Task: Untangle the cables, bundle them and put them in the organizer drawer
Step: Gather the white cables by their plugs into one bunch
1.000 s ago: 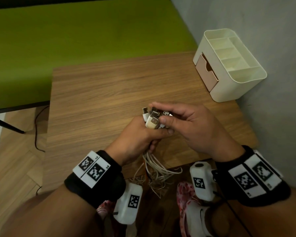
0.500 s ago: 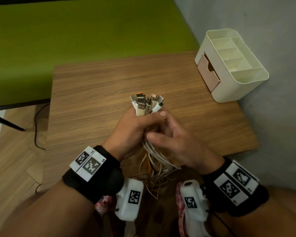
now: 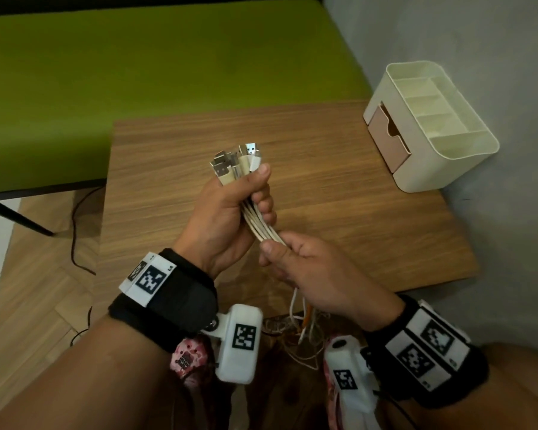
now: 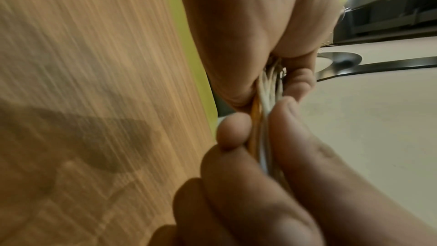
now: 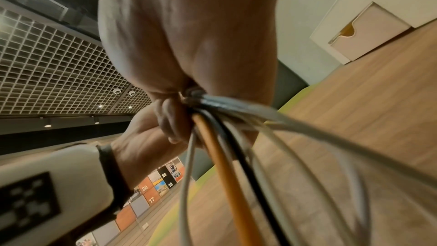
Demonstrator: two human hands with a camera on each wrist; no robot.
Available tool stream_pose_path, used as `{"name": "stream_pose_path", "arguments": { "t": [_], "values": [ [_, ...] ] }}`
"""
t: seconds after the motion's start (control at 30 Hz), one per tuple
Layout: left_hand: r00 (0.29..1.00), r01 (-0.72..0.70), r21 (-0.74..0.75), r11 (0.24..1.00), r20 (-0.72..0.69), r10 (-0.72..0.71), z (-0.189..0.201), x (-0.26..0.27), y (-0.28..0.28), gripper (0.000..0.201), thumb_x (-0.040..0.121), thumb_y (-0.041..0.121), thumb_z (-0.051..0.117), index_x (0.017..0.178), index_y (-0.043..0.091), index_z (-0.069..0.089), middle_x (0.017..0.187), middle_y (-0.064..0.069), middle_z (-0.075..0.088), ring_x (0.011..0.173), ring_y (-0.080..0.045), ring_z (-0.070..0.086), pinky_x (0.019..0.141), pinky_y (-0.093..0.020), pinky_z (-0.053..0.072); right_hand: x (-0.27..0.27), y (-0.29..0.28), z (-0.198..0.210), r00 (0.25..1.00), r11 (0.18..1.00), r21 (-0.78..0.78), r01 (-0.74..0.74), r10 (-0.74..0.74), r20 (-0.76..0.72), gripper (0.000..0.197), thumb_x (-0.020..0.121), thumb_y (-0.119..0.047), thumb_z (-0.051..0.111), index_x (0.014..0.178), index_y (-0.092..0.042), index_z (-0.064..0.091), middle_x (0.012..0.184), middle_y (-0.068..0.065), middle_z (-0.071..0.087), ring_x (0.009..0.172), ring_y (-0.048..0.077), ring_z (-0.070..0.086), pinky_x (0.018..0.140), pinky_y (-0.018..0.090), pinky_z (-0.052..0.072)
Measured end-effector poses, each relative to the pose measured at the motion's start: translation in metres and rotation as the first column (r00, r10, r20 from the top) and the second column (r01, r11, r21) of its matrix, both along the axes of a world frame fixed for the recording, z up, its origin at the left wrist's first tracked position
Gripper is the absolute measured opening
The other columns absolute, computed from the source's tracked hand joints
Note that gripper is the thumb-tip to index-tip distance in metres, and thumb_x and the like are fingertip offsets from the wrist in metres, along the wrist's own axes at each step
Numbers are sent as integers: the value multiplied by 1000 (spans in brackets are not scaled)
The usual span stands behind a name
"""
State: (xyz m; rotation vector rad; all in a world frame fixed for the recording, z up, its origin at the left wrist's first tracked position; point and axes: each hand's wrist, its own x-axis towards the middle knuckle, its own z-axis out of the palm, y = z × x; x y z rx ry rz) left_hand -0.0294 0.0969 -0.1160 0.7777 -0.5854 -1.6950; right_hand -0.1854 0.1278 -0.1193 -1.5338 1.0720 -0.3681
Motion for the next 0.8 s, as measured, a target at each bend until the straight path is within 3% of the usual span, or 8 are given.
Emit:
{"name": "stream_pose_path", "arguments": {
  "t": [0.13, 0.2, 0.37, 0.47, 0.53, 0.63, 0.7, 0.8],
  "values": [
    [995, 76, 11, 997, -66, -75, -3, -1, 0, 27, 92, 19, 56, 68, 20, 44, 49, 9, 29, 39, 0, 26, 36, -13, 24, 0, 1, -6, 995, 989, 116, -88, 83, 48, 13, 100, -43, 50, 96, -36, 60, 78, -1, 71, 66, 8, 64, 68, 37, 51],
    [996, 86, 27, 996, -27, -86, -3, -3, 2, 29, 89, 21, 57, 65, 22, 43, 47, 10, 25, 38, -1, 21, 34, -13, 18, 0, 2, -7, 993, 987, 102, -121, 119, 21, 14, 99, -46, 50, 89, -41, 59, 72, -3, 69, 63, 10, 63, 66, 41, 52],
    [996, 85, 28, 996, -24, -84, -2, -3, 2, 31, 88, 22, 58, 63, 22, 41, 46, 9, 22, 38, -2, 18, 34, -14, 17, -2, 0, -12, 997, 991, 108, -82, 83, -4, 19, 95, -47, 58, 79, -36, 59, 57, -11, 57, 54, 6, 53, 55, 31, 45],
    [995, 99, -5, 995, -22, -99, 2, 4, 2, 29, 91, 23, 56, 65, 21, 44, 46, 9, 26, 38, -3, 24, 37, -15, 23, -5, 0, -18, 977, 977, 134, -164, 180, -116, 21, 91, -44, 65, 79, -27, 63, 74, 3, 71, 64, 14, 61, 70, 42, 53],
    [981, 98, -61, 993, 176, -86, 6, 4, 6, 22, 91, 25, 57, 71, 20, 49, 48, 6, 33, 41, -6, 33, 45, -20, 36, -8, 3, -22, 964, 980, 121, -160, 181, -196, 24, 93, -43, 63, 78, -24, 63, 72, 1, 72, 64, 12, 63, 77, 43, 53],
    [904, 86, -177, 981, 426, -2, 21, -3, 21, 17, 88, 27, 61, 76, 18, 55, 52, 3, 43, 45, -11, 42, 61, -34, 52, -15, 11, -15, 992, 993, 77, -90, 96, -86, 17, 92, -44, 64, 76, -39, 65, 63, -7, 65, 60, 10, 61, 69, 40, 52],
    [929, 61, -212, 975, 370, 22, 32, -6, 32, 18, 89, 27, 61, 75, 18, 54, 51, 3, 39, 44, -11, 39, 58, -34, 53, -22, 20, 0, 999, 998, 45, -34, 35, -22, 11, 82, -54, 65, 80, -43, 67, 62, -8, 61, 59, 10, 56, 63, 33, 47],
    [987, 6, -183, 983, 161, 24, 51, -8, 46, 20, 91, 26, 61, 76, 20, 50, 50, 7, 30, 41, -6, 29, 47, -24, 41, -35, 36, 19, 993, 995, -25, 93, -91, 75, 36, 72, -64, 62, 86, -31, 70, 58, -9, 53, 54, 9, 48, 56, 31, 39]
  ]
}}
